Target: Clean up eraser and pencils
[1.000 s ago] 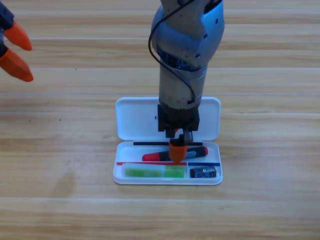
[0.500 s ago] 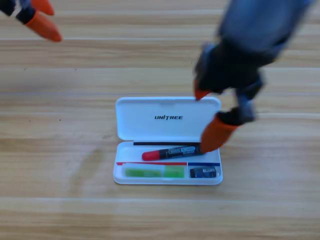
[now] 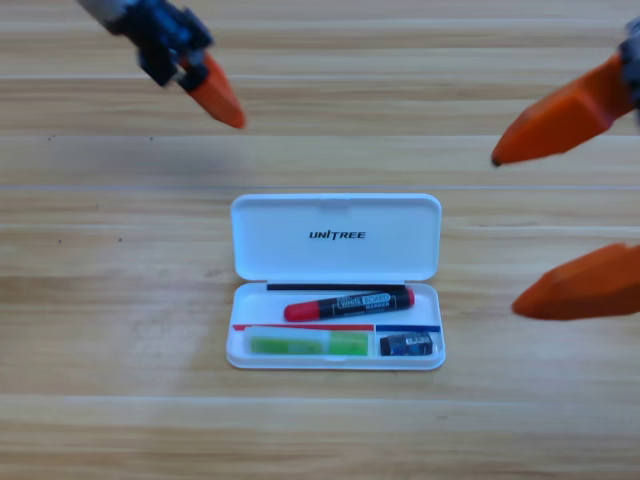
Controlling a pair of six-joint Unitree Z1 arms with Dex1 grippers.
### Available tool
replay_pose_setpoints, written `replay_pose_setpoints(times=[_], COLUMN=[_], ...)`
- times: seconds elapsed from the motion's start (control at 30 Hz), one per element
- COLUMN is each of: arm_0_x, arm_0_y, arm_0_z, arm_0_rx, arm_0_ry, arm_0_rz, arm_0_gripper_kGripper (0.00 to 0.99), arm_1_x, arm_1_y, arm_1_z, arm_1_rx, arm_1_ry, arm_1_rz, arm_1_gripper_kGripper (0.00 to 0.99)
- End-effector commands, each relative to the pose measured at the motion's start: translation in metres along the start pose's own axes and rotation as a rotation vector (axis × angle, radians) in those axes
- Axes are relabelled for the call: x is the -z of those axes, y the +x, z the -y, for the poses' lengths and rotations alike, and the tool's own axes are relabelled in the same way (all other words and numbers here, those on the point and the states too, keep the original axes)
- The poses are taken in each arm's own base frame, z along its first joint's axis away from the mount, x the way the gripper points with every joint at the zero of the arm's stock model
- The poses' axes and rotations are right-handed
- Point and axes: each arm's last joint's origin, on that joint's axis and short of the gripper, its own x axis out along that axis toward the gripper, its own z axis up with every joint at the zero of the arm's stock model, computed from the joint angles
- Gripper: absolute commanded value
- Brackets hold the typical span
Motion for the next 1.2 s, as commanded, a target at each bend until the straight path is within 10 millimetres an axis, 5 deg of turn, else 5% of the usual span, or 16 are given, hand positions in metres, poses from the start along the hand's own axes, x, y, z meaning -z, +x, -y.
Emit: replay_pose_setpoints(times=[0.03, 0.13, 0.17, 0.57, 1.2], arm_0_x=[-0.013, -0.012, -0.011, -0.003, 0.039], arm_0_y=[0.068, 0.086, 0.089, 0.094, 0.131], arm_0_z=[0.017, 0.021, 0.021, 0.018, -0.002], arm_0_rx=[0.16, 0.209, 0.213, 0.204, 0.35], arm_0_ry=[0.041, 0.041, 0.042, 0.016, -0.07], arm_0_rz=[-0.025, -0.029, -0.034, -0.075, -0.109], arm_0_gripper_kGripper=[0.365, 0.014, 0.0, 0.0, 0.0], arm_1_x=[0.013, 0.013, 0.014, 0.014, 0.015], arm_1_y=[-0.014, -0.018, -0.019, -0.025, -0.021], arm_1_z=[-0.007, -0.01, -0.01, -0.013, -0.014], arm_1_rx=[-0.02, -0.036, -0.036, -0.053, -0.072], arm_1_ry=[0.011, 0.007, 0.008, -0.001, -0.002], arm_1_rz=[0.041, 0.06, 0.061, 0.089, 0.099], arm_1_gripper_kGripper=[0.943, 0.943, 0.943, 0.943, 0.943])
